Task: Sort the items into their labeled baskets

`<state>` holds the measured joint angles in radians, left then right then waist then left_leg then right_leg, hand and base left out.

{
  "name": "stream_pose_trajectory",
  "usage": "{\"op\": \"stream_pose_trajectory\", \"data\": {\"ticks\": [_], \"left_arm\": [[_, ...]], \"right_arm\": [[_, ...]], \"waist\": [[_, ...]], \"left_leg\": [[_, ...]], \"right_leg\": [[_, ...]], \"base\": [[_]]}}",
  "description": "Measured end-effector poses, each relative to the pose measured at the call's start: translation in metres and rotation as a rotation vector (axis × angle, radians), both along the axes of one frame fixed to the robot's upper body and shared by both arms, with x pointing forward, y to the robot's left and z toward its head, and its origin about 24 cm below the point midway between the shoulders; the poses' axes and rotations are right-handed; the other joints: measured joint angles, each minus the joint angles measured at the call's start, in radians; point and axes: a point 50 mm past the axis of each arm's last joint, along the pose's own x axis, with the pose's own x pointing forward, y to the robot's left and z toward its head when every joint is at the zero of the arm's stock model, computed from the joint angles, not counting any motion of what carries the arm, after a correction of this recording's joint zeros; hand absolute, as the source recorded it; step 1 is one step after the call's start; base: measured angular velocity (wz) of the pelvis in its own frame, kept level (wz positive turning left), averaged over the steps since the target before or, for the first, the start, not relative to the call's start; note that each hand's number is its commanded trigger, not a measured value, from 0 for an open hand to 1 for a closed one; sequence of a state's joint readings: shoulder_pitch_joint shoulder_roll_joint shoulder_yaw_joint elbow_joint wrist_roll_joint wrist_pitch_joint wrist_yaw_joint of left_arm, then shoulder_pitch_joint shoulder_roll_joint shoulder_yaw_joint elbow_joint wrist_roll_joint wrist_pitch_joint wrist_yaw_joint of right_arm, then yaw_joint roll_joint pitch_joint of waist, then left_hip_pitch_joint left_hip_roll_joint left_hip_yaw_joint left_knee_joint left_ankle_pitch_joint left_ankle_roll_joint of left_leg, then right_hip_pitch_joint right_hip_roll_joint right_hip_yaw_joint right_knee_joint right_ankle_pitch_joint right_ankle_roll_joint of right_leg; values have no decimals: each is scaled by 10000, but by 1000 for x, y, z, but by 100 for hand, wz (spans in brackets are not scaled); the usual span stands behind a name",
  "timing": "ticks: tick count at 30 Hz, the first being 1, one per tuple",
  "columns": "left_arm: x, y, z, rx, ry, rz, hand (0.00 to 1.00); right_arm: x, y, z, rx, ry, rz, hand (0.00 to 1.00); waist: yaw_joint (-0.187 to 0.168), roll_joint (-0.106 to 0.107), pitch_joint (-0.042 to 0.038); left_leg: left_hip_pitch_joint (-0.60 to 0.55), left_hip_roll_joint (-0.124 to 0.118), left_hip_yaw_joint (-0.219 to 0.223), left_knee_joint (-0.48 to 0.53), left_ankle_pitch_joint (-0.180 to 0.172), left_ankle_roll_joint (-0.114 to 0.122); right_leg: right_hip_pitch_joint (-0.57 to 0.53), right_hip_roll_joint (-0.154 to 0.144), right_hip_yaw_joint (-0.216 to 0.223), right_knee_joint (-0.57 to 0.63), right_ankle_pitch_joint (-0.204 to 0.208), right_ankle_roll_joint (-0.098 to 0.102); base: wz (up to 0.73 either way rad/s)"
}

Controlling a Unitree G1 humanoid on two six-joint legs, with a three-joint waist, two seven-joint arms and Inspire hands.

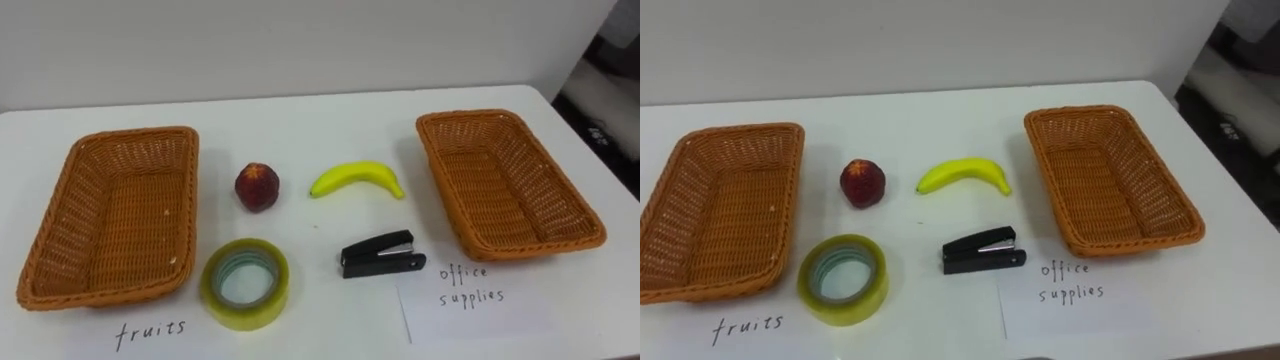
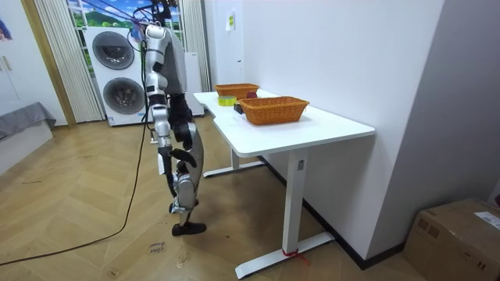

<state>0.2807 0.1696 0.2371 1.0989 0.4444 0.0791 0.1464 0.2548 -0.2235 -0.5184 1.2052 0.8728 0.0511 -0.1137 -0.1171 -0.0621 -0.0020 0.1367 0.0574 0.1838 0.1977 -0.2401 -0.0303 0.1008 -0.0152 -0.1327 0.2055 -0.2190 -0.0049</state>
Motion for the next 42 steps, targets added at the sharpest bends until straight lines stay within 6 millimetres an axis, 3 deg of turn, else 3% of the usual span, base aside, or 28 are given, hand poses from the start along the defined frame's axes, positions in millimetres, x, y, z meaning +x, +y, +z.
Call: {"op": "stream_pose_trajectory", "data": {"ticks": [6,9,10,11,15,27,35,42], "left_arm": [[0,3,2,298,-153,38,0],[-1,3,2,392,-260,174,0],[-1,4,2,398,-275,172,0],[1,4,3,416,-344,163,0],[7,6,5,571,-739,43,0],[7,0,5,294,-1020,-415,0],[11,-3,4,160,-979,-771,0],[12,-4,3,103,-939,-824,0]], "right_arm": [[29,-26,16,-1517,-66,-744,0],[48,-43,34,-2736,-259,-859,0],[56,-50,43,-3282,-400,-929,0],[66,-57,54,-3894,-552,-947,0],[93,-72,93,-6013,-1185,-1344,0],[125,-76,162,-10424,-1267,-1200,0],[157,-55,213,-12454,-3294,-309,0],[171,-45,239,-14878,-3261,727,0]], "waist": [[-259,-120,-11],[-372,-191,-45],[-379,-136,-9],[-379,-197,-43],[-382,-189,2],[-122,-223,28],[1,-203,41],[233,-233,81]], "left_leg": [[14,-6,58,-5,0,1],[-6,-14,88,-8,0,1],[-37,-15,100,1,0,1],[-57,-14,123,1,1,1],[-231,-14,135,12,2,4],[-356,-19,196,-27,4,3],[-358,-18,239,-24,4,2],[-322,-18,247,-28,4,2]], "right_leg": [[-9,2,95,-4,-5,14],[-42,6,155,8,-16,28],[-93,6,165,23,-19,30],[-197,5,173,79,-23,29],[-366,-6,170,157,-26,25],[-497,6,221,163,-28,34],[-496,8,233,156,-28,34],[-481,9,209,116,-26,33]], "base": [[-3],[-1],[-5],[-7],[-2],[-2],[-1],[0]]}}
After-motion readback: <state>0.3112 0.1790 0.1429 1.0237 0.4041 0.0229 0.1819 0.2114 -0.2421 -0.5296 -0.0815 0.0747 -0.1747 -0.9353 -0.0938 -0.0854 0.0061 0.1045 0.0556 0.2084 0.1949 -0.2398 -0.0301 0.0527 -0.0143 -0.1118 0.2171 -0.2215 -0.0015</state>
